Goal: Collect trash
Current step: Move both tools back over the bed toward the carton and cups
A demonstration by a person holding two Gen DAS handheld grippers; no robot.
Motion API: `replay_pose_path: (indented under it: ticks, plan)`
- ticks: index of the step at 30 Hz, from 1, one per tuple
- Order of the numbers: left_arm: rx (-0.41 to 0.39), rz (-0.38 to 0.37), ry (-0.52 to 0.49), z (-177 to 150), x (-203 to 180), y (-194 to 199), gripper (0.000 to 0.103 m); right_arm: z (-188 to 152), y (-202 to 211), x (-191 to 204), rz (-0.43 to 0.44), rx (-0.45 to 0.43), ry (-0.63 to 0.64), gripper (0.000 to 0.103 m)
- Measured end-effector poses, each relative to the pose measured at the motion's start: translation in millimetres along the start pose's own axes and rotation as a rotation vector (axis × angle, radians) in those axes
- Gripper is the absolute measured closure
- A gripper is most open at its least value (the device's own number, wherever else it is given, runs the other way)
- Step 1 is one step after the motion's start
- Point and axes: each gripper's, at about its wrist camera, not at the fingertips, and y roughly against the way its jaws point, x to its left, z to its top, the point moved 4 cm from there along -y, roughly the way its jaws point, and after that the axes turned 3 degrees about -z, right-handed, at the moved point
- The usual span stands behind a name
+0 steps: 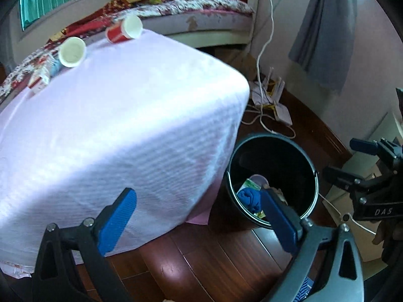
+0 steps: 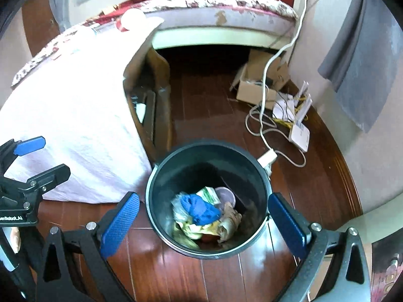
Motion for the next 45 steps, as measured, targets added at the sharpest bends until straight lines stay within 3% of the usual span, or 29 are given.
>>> replay_pose_path:
  ticks: [9, 16, 27, 37, 42, 45]
  plan:
    - [-0.067, 0.033, 0.034, 6, 27, 37, 0.004, 21, 30, 20, 0.061, -0.091, -0.039, 0.000]
    - [-0.105, 0.066, 0.082, 11, 57, 56, 0.003, 46, 45, 61, 0.109, -0.180, 0.024, 0.000]
    - [-0.139, 0.197, 0.169, 14, 141, 74, 0.003, 92, 50, 130, 0.242, -0.244, 0.070, 0.000]
    - [-0.203, 0.268, 0.265, 35, 228, 86, 0.005, 167, 37, 192, 0.281, -0.261, 0.136, 0.000]
    - [-0.229, 0.288, 0.292, 58, 261, 76, 0.014, 208, 19, 212, 0.288, -0.274, 0.143, 0.000]
    - [-0.228, 0.288, 0.298, 71, 275, 65, 0.014, 233, 5, 223, 0.289, -0.281, 0.140, 0.000]
